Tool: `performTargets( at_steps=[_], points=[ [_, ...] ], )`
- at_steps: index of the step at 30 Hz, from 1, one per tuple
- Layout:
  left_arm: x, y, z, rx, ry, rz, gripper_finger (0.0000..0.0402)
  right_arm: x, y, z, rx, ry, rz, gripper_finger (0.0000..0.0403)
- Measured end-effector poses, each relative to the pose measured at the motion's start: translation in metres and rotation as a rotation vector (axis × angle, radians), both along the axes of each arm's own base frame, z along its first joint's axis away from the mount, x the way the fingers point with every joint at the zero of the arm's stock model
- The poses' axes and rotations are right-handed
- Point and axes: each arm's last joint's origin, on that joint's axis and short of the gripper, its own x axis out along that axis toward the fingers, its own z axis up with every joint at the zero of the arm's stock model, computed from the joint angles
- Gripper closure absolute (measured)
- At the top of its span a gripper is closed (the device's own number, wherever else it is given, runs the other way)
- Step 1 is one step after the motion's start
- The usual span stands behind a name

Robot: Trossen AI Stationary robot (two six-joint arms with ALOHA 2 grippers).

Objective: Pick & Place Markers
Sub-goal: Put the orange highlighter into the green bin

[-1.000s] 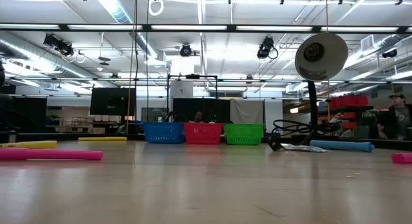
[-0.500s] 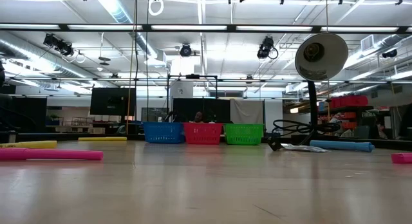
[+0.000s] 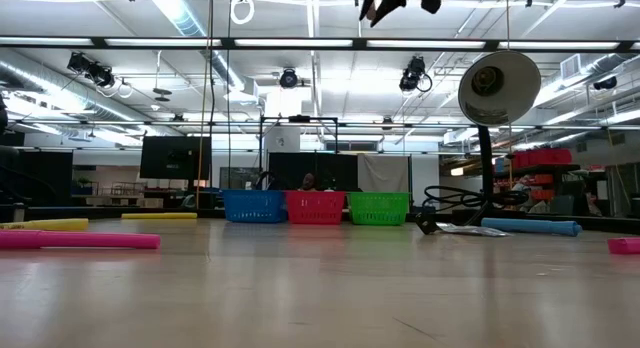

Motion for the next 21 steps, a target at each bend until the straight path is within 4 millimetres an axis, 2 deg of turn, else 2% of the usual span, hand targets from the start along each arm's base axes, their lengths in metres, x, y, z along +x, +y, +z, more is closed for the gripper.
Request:
performTargets(
  at_steps=[4,8,15,21],
  points=[
    [0.0,-0.001,-0.003,0.0,0.03,-0.028,0.017,-0.002,-0.016,0.0,0.024,0.011,-0.001,0.0342],
    [0.0,-0.002,-0.005,-0.002,0.049,-0.046,0.017,-0.006,-0.034,0.017,0.04,0.004,0.027,0.0342],
    [0.0,-0.001,-0.005,-0.002,0.056,-0.045,0.017,-0.01,-0.076,0.025,0.182,0.116,0.018,0.0342],
    [0.0,-0.001,-0.006,-0.002,0.064,-0.046,0.017,-0.005,-0.115,0.004,0.356,0.214,0.028,0.0342]
  ],
)
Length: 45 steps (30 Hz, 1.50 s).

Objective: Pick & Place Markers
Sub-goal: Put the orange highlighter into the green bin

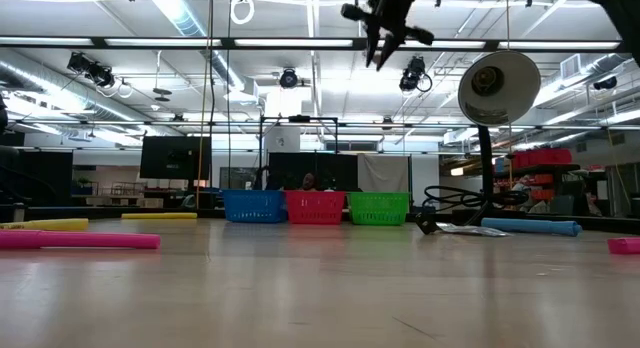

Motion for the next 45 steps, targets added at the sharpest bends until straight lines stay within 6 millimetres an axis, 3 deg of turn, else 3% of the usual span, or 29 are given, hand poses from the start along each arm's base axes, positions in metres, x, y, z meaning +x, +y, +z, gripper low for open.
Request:
performTargets(
  at_steps=[6,12,21,45],
  points=[
    [0.0,0.0,-0.001,0.0,0.004,0.001,0.017,-0.002,-0.03,-0.033,0.232,0.1,-0.043,0.0342],
    [0.0,0.001,0.0,-0.002,0.003,0.004,0.017,-0.004,-0.038,-0.053,0.355,0.184,-0.105,0.0342],
    [0.0,0.004,0.0,-0.051,-0.006,0.009,0.017,-0.004,-0.042,-0.057,0.367,0.143,-0.174,0.0342],
    [0.0,0.004,-0.001,-0.05,0.004,0.007,0.017,0.053,-0.058,-0.174,0.538,0.26,-0.151,0.0342]
  ],
)
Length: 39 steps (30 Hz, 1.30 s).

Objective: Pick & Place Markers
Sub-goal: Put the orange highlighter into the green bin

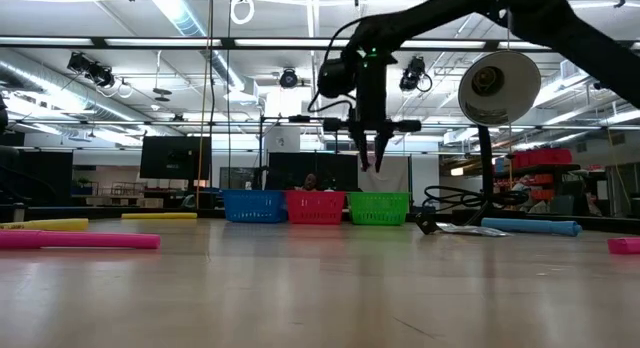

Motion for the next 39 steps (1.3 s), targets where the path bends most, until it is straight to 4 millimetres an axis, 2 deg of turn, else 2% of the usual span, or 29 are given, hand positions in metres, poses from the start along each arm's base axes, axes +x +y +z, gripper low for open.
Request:
performTargets(
  at_steps=[8,21,39],
  points=[
    [0.0,0.0,-0.001,0.0,0.015,0.0,0.017,0.008,-0.004,-0.03,0.055,0.042,0.006,0.0342],
    [0.0,0.0,-0.003,0.001,0.032,-0.001,0.017,0.012,-0.009,-0.053,0.097,0.067,0.01,0.0342],
    [0.0,0.0,-0.003,0.058,0.043,-0.006,0.017,0.012,-0.003,-0.058,0.141,0.107,0.014,0.0342]
  ],
)
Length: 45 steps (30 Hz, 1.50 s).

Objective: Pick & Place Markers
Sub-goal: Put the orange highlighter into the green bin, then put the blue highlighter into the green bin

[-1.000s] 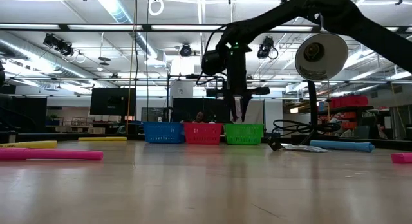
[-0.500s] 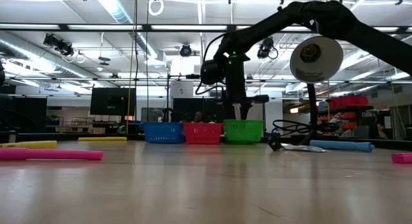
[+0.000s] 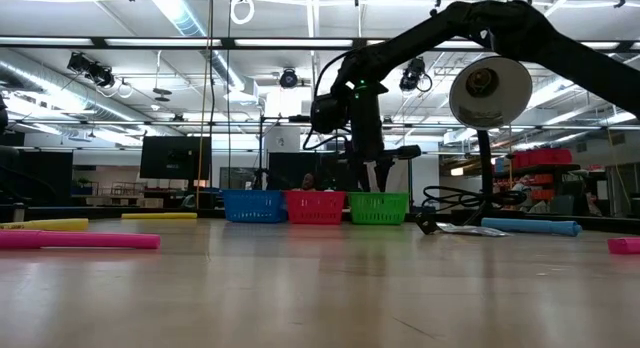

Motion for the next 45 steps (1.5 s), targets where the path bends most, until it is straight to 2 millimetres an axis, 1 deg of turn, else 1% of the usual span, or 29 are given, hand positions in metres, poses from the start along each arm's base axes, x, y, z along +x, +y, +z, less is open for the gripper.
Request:
performTargets(
  at_steps=[2,8,11,17,21,27,35,40,45],
  points=[
    [0.0,0.0,0.0,0.0,0.0,0.0,0.017,0.001,-0.001,0.0,-0.014,-0.004,-0.005,0.0329],
    [0.0,-0.001,0.0,-0.005,0.004,-0.026,0.017,0.002,-0.001,0.0,-0.018,-0.014,0.005,0.0258],
    [0.0,-0.001,-0.002,-0.014,0.018,-0.045,0.017,0.003,0.001,0.0,-0.019,-0.018,0.017,0.0231],
    [0.0,-0.001,-0.002,-0.014,0.022,-0.049,0.017,0.004,0.0,0.0,-0.023,-0.025,0.019,0.0195],
    [0.0,-0.002,-0.002,-0.014,0.023,-0.049,0.017,0.004,0.0,0.0,-0.029,-0.024,0.02,0.0187],
    [0.0,-0.001,-0.002,-0.014,0.023,-0.047,0.017,0.003,0.0,0.007,-0.052,-0.038,0.023,0.0186],
    [0.0,-0.001,-0.002,-0.014,0.023,-0.048,0.017,-0.001,0.006,0.039,-0.092,-0.104,0.069,0.0186],
    [0.0,-0.001,-0.002,-0.014,0.023,-0.047,0.017,-0.002,0.019,0.062,-0.118,-0.145,0.144,0.0186],
    [0.0,-0.001,-0.002,-0.014,0.023,-0.047,0.017,-0.002,0.034,0.08,-0.137,-0.173,0.226,0.0186]
  ],
)
